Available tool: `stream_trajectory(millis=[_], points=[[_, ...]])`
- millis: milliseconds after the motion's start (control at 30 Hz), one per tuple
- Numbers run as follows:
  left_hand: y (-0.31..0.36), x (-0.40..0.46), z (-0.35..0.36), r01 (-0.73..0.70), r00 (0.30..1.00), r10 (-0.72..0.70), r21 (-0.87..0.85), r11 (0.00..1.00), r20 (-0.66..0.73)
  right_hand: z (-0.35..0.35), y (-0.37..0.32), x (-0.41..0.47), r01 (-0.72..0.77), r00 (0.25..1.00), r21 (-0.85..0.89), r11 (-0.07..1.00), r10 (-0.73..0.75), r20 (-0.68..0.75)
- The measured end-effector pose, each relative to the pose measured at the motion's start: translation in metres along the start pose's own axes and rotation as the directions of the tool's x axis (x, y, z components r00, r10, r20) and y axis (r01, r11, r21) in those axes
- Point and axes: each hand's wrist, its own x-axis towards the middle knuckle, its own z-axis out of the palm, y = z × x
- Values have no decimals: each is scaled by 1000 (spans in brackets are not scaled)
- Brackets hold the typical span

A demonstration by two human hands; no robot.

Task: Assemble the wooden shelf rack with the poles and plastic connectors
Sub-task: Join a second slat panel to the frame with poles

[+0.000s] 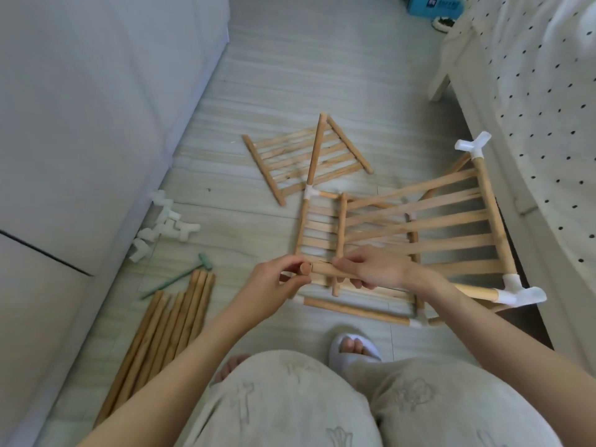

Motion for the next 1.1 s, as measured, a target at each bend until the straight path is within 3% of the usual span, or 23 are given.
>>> stream_trajectory(millis=[467, 633, 733, 833, 933, 1100], points=[[1, 0, 14, -102, 994, 106, 115, 988, -31, 3, -2, -17, 21, 997, 28, 999, -19, -70], [-18, -6, 9, -108, 994, 110, 124, 986, -8, 3, -17, -11, 101, 994, 16, 995, -100, -34], [-50, -14, -3, 11, 1000, -6, 225, 974, -23, 12, -28, 1, 230, 972, 38, 972, -228, -62], [-94, -26, -24, 215, 976, -199, 283, 935, -85, 25, -36, 17, 326, 941, -104, 940, -333, -57], [-135, -30, -51, 365, 931, -335, 356, 861, -143, 32, -41, 33, 348, 928, -265, 899, -370, -39], [-179, 7, -92, 510, 860, -444, 447, 735, -251, 40, -45, 54, 312, 907, -511, 801, -411, -91]])
